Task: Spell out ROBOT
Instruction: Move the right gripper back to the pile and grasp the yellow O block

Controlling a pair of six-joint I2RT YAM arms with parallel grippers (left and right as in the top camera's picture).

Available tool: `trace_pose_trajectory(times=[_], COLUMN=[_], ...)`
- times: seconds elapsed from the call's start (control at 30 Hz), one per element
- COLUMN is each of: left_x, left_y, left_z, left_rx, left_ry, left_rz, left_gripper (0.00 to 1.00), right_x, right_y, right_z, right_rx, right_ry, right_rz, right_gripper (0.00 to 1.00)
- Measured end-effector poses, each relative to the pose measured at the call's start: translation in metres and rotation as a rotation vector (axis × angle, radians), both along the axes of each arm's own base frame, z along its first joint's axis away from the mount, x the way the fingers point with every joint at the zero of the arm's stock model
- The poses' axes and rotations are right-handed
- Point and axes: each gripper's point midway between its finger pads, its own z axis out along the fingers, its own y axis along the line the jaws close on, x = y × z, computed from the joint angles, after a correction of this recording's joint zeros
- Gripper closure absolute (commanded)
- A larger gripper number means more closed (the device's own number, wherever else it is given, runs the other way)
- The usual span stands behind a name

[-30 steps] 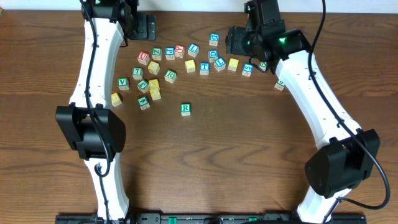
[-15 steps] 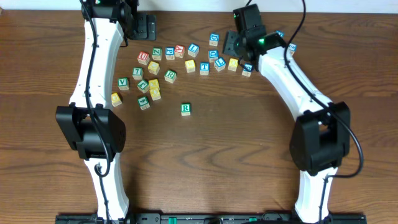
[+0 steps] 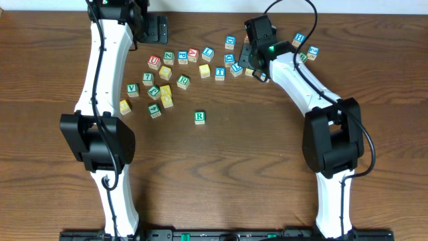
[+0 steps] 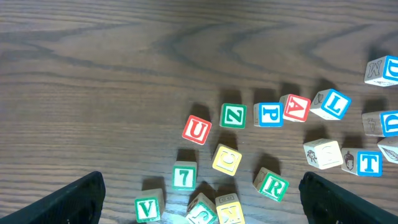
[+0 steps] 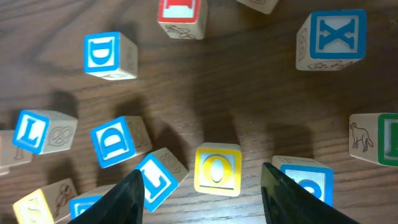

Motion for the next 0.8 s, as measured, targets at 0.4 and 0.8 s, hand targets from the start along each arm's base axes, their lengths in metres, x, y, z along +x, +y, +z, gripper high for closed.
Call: trace_pose_trajectory(times=[0.4, 0.8], left_x=[0.000, 0.000], left_y=[0.000, 0.000], left_z=[0.000, 0.000], left_rx=[0.000, 0.000], left_ry=[0.000, 0.000], left_rz=[0.000, 0.000], left_gripper=[0.02, 0.02], right_x=[0.000, 0.000], right_y=[-0.001, -0.003], right_z=[-0.031, -0.043], right_rx=[-0.015, -0.024], right_ry=[0.040, 0.056], right_rz=[-0.016, -0.024], right_gripper=[0.55, 0.68])
